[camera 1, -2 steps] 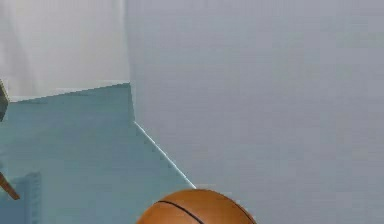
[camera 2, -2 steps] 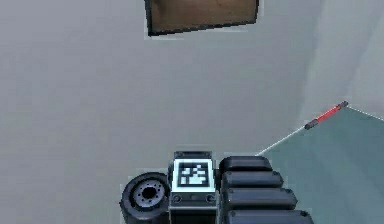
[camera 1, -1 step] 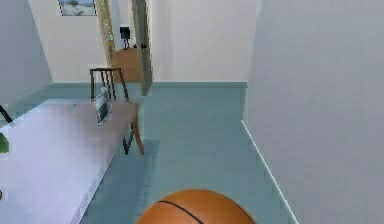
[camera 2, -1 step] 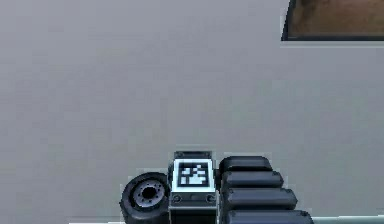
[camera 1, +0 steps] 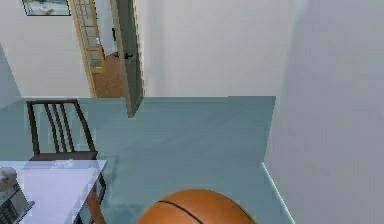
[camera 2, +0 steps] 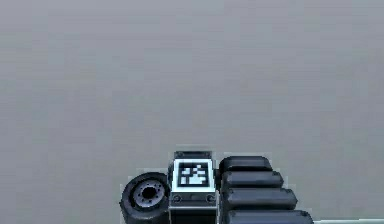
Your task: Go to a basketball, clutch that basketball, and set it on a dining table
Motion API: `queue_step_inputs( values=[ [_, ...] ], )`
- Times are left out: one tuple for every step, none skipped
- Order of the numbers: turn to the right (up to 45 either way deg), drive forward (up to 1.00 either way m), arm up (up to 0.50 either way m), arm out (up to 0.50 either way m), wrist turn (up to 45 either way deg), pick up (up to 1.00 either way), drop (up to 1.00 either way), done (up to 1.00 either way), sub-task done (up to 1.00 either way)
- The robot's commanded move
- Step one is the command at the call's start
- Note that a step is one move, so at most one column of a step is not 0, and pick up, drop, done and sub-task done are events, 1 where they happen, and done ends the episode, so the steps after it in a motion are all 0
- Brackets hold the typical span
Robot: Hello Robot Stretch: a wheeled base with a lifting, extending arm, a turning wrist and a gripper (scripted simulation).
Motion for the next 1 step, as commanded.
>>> queue_step_inputs(
  values=[
    [-6.0, 0.0, 0.0, 0.0, 0.0, 0.0, 0.0, 0.0, 0.0]
  ],
)
